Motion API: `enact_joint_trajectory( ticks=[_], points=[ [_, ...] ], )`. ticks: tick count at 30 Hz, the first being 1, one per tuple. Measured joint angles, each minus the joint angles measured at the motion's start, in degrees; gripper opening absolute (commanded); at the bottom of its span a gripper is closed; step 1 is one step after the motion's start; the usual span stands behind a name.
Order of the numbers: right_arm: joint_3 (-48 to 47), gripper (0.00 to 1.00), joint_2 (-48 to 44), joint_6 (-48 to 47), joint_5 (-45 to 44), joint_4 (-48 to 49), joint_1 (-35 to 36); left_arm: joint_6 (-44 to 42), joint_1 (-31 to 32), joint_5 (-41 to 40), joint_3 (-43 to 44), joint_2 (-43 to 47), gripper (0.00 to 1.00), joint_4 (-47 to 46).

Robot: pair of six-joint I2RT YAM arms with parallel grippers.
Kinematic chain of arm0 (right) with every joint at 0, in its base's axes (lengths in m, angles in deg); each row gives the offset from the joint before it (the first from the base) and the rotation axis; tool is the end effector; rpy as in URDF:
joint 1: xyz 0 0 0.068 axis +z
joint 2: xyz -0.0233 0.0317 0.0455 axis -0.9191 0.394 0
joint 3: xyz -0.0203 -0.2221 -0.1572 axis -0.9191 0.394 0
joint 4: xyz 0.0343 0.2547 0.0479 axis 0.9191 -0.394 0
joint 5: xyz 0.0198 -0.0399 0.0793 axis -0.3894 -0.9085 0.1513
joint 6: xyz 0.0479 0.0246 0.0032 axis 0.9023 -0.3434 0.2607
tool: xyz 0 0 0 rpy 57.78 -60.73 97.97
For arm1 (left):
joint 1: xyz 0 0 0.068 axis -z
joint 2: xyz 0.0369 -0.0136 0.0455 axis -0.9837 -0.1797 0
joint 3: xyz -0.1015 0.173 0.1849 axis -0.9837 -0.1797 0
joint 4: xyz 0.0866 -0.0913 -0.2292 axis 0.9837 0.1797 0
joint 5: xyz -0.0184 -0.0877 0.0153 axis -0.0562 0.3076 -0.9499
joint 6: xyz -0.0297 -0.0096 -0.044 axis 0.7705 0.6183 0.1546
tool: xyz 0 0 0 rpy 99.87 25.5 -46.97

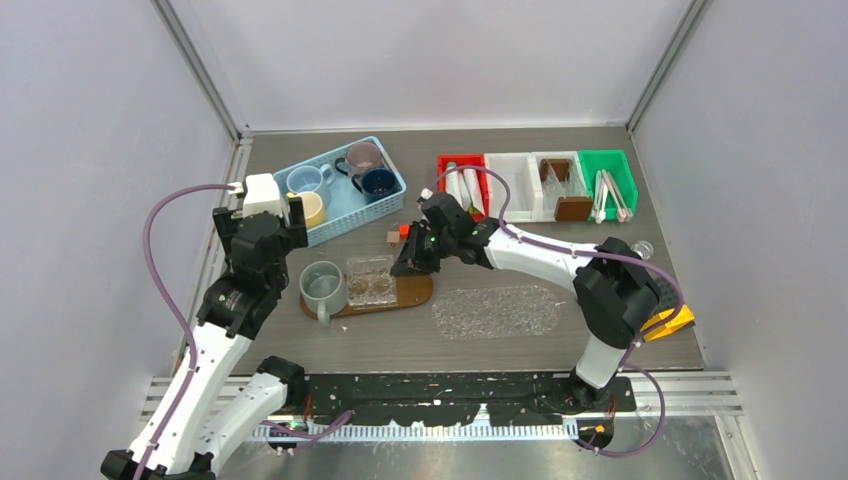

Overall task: Prepare toiletry sets of a toothbrush and toothpaste on the tray
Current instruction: Move the tray to the center of the board.

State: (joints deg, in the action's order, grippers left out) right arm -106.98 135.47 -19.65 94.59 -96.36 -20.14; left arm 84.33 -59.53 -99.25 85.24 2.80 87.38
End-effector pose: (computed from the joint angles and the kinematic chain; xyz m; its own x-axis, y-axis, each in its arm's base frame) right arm 0.2515 0.2842 0.2243 -0.9681 0.0827 -0.2364 -0.1188 0.6794 0.7240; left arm 0.1508 -0.0314 0.3557 -0.2610 0.0349 -0.9647 -0.3142 0.9418 0.1191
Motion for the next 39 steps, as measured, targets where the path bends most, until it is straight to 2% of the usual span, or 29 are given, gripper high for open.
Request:
enact_joint_trajectory(
  ticks=[12,27,34,39],
  points=[
    [-0.11,0.11,0.48,-0.33,0.87,0.79,1.11,0.0,0.0,0.15,0.0,0.0,1.0,0.0],
    [-2.91,0.12,2.38,-2.91,3.19,-1.57,1.11,0.0,-0.26,0.57,-0.17,0.0,1.0,0.0],
    [-3.98,0.15,3.21,-3.19,3.82,-2.4,1.11,-0.02,-0.26,0.57,-0.22,0.0,1.0,0.0],
    [-4.2,0.26,3.34,-3.39,3.87,-2.84,1.11,0.0,-0.26,0.59,-0.22,0.0,1.0,0.0]
  ],
)
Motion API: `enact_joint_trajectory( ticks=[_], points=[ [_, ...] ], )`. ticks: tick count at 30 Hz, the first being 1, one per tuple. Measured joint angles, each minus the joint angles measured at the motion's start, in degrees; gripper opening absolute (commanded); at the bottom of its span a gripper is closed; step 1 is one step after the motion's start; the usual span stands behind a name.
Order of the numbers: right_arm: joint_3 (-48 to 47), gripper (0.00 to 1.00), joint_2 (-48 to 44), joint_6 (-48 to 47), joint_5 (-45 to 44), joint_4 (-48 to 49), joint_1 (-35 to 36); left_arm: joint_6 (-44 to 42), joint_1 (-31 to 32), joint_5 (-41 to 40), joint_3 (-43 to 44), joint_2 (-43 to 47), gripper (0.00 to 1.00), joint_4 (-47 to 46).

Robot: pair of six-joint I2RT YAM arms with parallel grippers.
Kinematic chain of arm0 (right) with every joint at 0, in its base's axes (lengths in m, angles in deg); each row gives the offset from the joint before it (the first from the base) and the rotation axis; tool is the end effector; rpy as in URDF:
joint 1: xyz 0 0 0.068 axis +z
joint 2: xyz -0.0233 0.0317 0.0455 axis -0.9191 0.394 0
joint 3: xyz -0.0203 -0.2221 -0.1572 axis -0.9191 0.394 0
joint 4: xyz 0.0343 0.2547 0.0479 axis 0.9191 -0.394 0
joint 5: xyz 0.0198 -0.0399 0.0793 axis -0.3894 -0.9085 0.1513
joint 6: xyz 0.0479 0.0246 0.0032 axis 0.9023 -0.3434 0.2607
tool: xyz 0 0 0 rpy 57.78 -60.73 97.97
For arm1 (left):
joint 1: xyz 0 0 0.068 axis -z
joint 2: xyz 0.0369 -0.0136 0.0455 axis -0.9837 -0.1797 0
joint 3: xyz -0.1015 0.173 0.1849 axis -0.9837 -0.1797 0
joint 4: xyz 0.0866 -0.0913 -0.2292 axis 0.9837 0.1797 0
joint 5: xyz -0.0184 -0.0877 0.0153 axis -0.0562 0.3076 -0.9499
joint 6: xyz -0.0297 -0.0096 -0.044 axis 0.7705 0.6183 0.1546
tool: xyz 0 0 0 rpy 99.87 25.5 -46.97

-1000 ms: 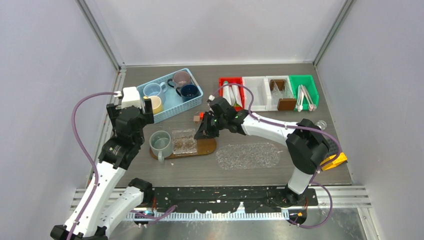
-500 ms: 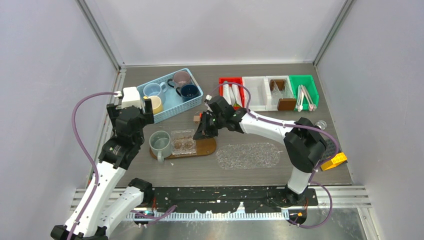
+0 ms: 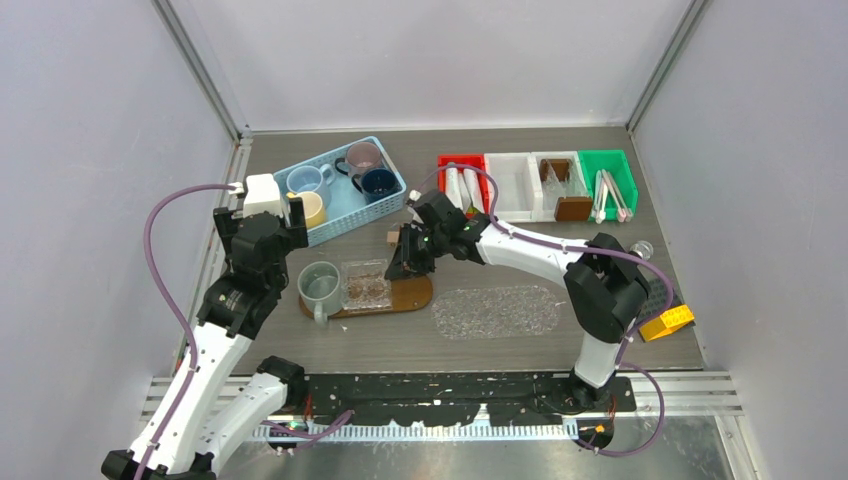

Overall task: Prepare toiletry sets of a toothbrush and toothpaste on the tray
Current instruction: Move the tray to the center of the board.

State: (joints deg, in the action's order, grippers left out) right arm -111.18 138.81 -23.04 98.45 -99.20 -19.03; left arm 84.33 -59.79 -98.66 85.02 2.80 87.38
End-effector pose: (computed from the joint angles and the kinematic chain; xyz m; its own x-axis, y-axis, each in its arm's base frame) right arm 0.2531 0.3001 0.2230 -0.9747 -0.0212 -0.2225 -0.1797 0.6663 0.7237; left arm 0.1513 -0.0311 0.3544 -0.2653 0.0347 -0.9635 -0.3087 0.9437 0.1190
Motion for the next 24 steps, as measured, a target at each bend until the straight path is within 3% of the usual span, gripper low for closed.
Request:
enact_joint_trajectory(
  ticks=[3,9,16,24],
  points=[
    [0.0,0.34,-0.02,-0.57,-0.17,-0.66,0.0,0.0,0.0,-0.02,0.0,0.0,1.0,0.0],
    [-0.31,0.62,-0.66,-2.95,-2.47,-3.98,0.0,0.0,-0.11,0.0,0.0,0.0,1.0,0.0],
    [-1.68,0.79,-6.95,-7.91,-9.2,-11.52,-2.4,0.0,-0.11,0.04,0.0,-0.02,1.0,0.0],
    [-5.51,0.97,-14.23,-12.83,-24.02,-20.17,-10.64,0.17,-0.11,1.31,0.0,-0.92,1.0,0.04]
  ],
)
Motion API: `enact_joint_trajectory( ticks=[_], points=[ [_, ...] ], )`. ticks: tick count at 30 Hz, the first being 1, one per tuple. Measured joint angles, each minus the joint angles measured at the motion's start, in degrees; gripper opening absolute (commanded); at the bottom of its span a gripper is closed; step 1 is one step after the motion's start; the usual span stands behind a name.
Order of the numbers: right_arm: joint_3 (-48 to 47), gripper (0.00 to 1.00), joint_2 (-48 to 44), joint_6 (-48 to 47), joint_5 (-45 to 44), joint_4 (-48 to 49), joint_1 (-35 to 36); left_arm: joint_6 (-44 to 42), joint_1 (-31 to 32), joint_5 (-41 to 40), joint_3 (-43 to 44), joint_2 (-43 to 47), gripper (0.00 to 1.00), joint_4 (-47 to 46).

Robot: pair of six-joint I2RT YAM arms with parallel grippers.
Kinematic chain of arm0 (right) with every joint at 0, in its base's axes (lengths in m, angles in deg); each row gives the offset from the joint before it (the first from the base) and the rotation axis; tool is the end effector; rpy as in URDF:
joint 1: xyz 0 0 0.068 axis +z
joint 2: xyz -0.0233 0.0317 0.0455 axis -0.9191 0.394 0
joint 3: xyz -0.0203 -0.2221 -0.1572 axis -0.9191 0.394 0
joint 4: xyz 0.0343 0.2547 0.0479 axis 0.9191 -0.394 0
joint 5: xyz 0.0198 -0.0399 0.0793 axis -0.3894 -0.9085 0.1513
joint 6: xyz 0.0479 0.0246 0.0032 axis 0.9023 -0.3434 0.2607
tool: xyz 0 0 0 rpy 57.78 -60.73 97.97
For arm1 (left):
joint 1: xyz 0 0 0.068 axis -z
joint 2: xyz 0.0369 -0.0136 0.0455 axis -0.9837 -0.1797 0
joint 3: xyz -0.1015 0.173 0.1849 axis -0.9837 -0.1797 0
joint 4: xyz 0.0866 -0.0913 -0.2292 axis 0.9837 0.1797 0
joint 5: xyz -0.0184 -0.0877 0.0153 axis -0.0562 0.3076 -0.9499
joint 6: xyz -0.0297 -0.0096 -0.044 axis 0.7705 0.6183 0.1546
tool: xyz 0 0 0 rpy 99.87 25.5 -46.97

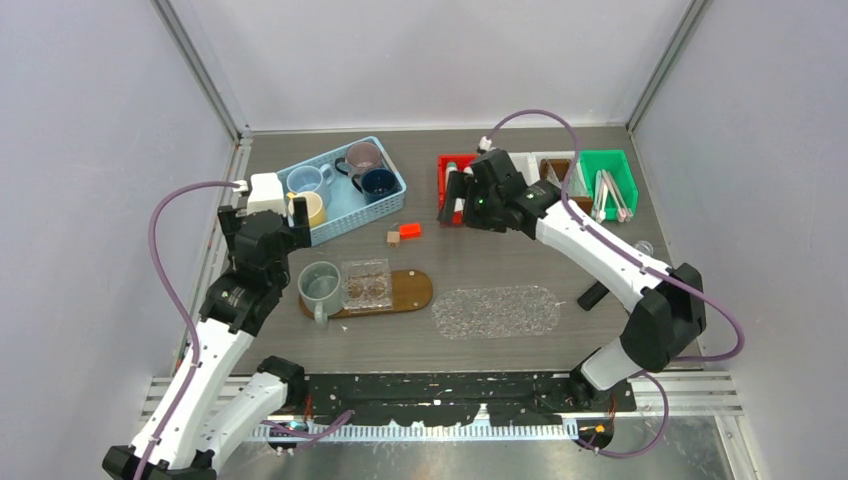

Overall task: Prepare toiletry sets of a toothbrush and toothpaste on the tray
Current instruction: Move the tray to the center of the board, then pick up the toothpaste from the storage box.

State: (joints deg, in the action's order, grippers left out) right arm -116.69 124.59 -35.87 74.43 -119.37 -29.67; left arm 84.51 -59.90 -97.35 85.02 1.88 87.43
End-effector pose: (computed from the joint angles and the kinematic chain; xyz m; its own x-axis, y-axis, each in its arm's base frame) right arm 0.2704 0.2045 0.3120 -0.8212 0.1467 -0.5515 -0.1237 0.8977 0.4230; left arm 0.1552 -0.0329 0.3520 -0.2814 0.0362 -0.9589 -0.2886 0.9498 0.1206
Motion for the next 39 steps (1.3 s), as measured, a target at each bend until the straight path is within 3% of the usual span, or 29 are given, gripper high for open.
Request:
enact_joint_trajectory(
  ticks=[7,15,20,25,33,39],
  points=[
    [3.39,1.0,-5.35,-3.78,-13.0,1.9,-1.51,1.18,0.0,1.97,0.0,-1.64,1.0,0.09],
    [6.75,0.97,-6.84,-11.13,-16.83,6.97,-3.15,1.64,0.0,3.56,0.0,-3.26,1.0,0.28],
    [6.58,0.8,-2.56,-16.83,-17.27,11.37,-5.42,1.68,0.0,4.13,0.0,-3.23,1.0,0.26],
    [6.62,0.74,4.5,-24.48,-17.68,14.8,-6.29,1.84,0.0,4.74,0.0,-3.21,1.0,0.26],
    [9.81,0.55,8.41,-35.89,-18.14,22.62,-6.25,2.51,0.0,5.53,0.0,-2.71,1.0,0.28],
    [9.81,0.47,12.92,-41.72,-18.53,27.98,-6.25,2.47,0.0,5.53,0.0,-1.95,1.0,0.26]
  ],
)
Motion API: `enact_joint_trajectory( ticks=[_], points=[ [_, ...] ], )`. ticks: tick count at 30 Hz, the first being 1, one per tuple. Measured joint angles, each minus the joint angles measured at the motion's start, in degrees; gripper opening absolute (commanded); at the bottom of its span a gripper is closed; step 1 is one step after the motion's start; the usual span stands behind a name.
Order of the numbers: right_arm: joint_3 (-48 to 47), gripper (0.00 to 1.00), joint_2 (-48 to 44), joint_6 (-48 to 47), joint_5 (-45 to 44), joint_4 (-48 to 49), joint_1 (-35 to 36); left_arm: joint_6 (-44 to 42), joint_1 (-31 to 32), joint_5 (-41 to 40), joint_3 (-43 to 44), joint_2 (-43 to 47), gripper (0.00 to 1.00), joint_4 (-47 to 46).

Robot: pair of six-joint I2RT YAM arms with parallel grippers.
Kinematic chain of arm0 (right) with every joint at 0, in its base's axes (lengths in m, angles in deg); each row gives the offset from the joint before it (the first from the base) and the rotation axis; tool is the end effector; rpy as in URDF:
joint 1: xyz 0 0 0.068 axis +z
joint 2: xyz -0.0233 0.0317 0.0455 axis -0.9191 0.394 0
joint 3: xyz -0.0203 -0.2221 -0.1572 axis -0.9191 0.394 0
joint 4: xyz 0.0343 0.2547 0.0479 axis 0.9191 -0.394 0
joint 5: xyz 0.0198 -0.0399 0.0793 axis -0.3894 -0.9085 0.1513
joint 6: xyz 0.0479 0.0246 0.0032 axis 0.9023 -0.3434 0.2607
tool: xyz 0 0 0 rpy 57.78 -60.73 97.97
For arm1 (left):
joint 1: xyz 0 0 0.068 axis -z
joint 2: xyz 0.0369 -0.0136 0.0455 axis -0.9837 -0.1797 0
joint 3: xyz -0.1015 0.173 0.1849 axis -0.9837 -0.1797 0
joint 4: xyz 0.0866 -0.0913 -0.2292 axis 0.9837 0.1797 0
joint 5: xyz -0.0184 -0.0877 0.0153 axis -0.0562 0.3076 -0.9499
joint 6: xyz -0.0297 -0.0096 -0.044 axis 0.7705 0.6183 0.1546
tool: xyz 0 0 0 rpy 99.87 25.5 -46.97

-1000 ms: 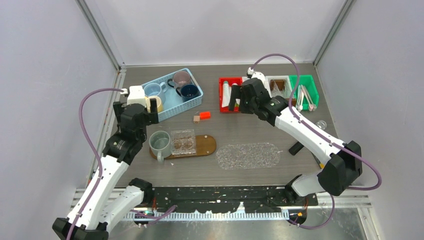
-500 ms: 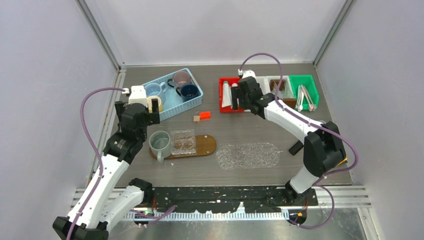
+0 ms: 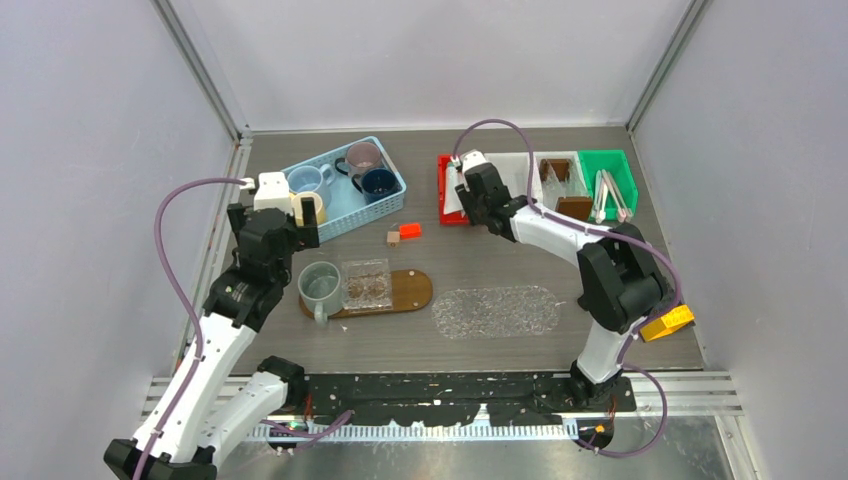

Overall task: Prepare toiletry sets of a toothbrush and toothpaste on the tray
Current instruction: Pick up the toothpaste from the storage box.

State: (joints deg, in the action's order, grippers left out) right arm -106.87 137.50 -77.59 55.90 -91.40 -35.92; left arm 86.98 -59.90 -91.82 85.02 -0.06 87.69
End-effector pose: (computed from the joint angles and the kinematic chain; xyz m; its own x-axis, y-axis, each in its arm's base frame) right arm 0.3400 0.1899 0.2175 -0.5397 -0.3985 -0.7415 -0.3138 0.9126 -0.2620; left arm 0.1633 -0.0388 0.3461 -0.3138 0.0046 -0.9495 -0.2094 0.9750 0.0739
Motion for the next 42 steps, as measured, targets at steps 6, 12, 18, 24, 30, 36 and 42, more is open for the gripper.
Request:
enact_joint_trajectory(
  ticks=[6,12,18,24,30,36,42],
  points=[
    [0.0,0.43,3.04,-2.95,0.04,2.64,0.02,-0.02,0.0,-0.02,0.0,0.28,1.0,0.0],
    [0.0,0.3,4.09,-4.85,-0.17,5.27,0.02,-0.02,0.0,-0.02,0.0,0.28,1.0,0.0],
    [-0.2,0.04,4.44,-5.79,-0.22,5.86,0.02,-0.09,0.0,0.07,0.0,0.22,1.0,-0.02],
    [-1.07,0.01,3.21,-4.85,-0.44,2.43,-0.07,-0.35,0.0,0.79,0.0,0.02,1.0,-0.04],
    [-7.02,0.01,1.51,-1.4,-0.42,-8.52,0.11,-1.44,0.0,3.56,-0.72,0.02,1.0,-0.48],
    [-13.92,0.01,-0.07,2.93,-0.39,-19.82,0.13,-2.49,0.0,7.56,-2.03,0.07,1.0,-1.44],
    [-18.05,0.01,-4.52,7.26,1.88,-29.77,0.24,-4.5,0.0,14.1,-3.37,0.39,1.0,-3.39]
  ],
)
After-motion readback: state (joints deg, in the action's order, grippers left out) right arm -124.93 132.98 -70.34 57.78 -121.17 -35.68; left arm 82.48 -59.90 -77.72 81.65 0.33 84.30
